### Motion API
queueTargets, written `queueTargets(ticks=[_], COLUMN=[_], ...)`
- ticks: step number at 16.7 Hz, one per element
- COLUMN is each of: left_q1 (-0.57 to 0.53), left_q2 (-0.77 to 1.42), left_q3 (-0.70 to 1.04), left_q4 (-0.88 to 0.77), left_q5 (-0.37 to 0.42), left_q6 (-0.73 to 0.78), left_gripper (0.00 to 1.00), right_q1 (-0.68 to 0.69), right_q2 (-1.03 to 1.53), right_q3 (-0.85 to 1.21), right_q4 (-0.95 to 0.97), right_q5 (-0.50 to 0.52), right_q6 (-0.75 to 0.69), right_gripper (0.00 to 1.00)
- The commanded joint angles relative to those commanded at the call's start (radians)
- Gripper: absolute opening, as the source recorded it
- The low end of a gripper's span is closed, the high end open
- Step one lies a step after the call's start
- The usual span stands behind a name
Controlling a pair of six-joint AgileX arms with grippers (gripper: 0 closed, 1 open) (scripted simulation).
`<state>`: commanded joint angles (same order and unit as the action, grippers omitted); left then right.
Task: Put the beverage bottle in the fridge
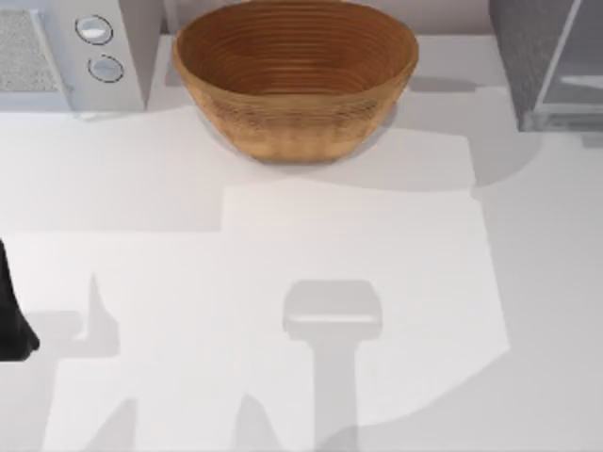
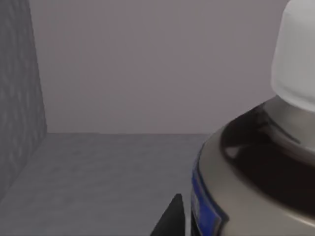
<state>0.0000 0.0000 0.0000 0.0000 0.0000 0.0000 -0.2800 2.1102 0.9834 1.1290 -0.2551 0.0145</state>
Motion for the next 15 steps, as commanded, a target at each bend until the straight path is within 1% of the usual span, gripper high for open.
queueTargets(ticks=[4, 15], left_q1=[0.000, 0.000], left_q2=[0.000, 0.000], left_q3=[0.000, 0.000], left_q4=[0.000, 0.000], left_q5=[0.000, 0.000], left_q6=[0.000, 0.000], left_gripper=[1.00, 1.00], right_q1=[0.007, 0.027], right_q2=[0.005, 0.137], right_q3=[0.006, 0.241], right_q4=[-0.006, -0.117], right_q5=[0.001, 0.026], right_q6=[0.001, 0.002], right_gripper=[0.01, 0.01])
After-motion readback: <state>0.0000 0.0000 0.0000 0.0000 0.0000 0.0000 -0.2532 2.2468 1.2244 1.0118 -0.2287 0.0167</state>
